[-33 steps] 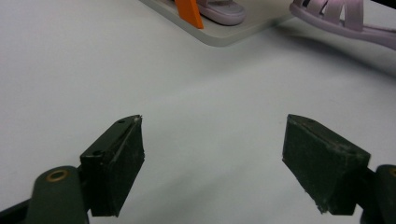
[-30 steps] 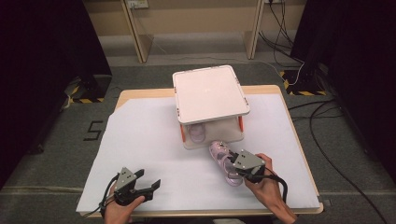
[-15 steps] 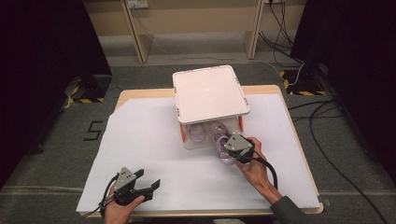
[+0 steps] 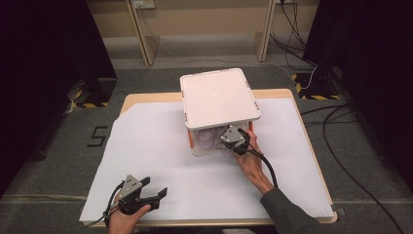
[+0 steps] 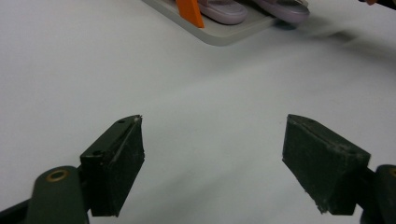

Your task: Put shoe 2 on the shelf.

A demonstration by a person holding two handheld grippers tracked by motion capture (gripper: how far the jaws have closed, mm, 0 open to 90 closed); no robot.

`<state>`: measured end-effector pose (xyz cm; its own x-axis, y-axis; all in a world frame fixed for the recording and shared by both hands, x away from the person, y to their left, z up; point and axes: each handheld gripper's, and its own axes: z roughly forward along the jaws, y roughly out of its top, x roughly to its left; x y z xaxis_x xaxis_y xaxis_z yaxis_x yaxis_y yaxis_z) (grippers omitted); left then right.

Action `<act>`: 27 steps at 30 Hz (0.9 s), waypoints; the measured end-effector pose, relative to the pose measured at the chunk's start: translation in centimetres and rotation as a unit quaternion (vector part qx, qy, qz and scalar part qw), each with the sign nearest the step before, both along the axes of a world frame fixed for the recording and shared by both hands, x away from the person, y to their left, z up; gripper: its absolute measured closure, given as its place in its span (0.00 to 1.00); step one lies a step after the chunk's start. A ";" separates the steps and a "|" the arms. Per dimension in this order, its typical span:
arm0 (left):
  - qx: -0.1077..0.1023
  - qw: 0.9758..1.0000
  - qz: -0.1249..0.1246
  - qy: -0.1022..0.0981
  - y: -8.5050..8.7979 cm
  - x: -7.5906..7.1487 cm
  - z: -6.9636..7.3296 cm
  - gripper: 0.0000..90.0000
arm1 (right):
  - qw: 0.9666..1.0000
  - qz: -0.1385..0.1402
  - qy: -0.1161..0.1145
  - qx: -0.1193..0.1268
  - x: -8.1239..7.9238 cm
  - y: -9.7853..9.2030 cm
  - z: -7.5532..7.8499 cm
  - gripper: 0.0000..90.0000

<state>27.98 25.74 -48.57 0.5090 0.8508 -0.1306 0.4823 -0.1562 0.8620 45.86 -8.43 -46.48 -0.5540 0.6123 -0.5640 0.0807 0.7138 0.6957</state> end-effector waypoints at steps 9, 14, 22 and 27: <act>-0.001 1.000 -0.001 -0.001 0.0 0.0 0.0 0.22 | 0.999 -0.010 -0.030 -0.007 0.9 1.6 -0.2 0.86; -0.001 1.000 -0.001 0.000 0.0 -0.1 0.0 0.22 | 0.999 -0.022 -0.041 0.024 0.2 1.4 0.6 0.68; 0.001 1.000 0.000 0.000 -0.1 -0.1 0.0 0.22 | 0.993 0.029 0.033 0.108 -3.1 -1.3 2.0 0.54; 0.004 1.000 -0.002 0.002 -0.2 0.0 0.0 0.22 | 0.986 0.035 0.088 0.135 -4.3 -3.1 0.5 0.46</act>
<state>27.94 25.57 -48.56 0.5128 0.8492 -0.1258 0.4846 -0.1654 0.8590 41.61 -11.55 -45.99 -0.6748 0.6840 -0.2771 0.1741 0.5124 0.8409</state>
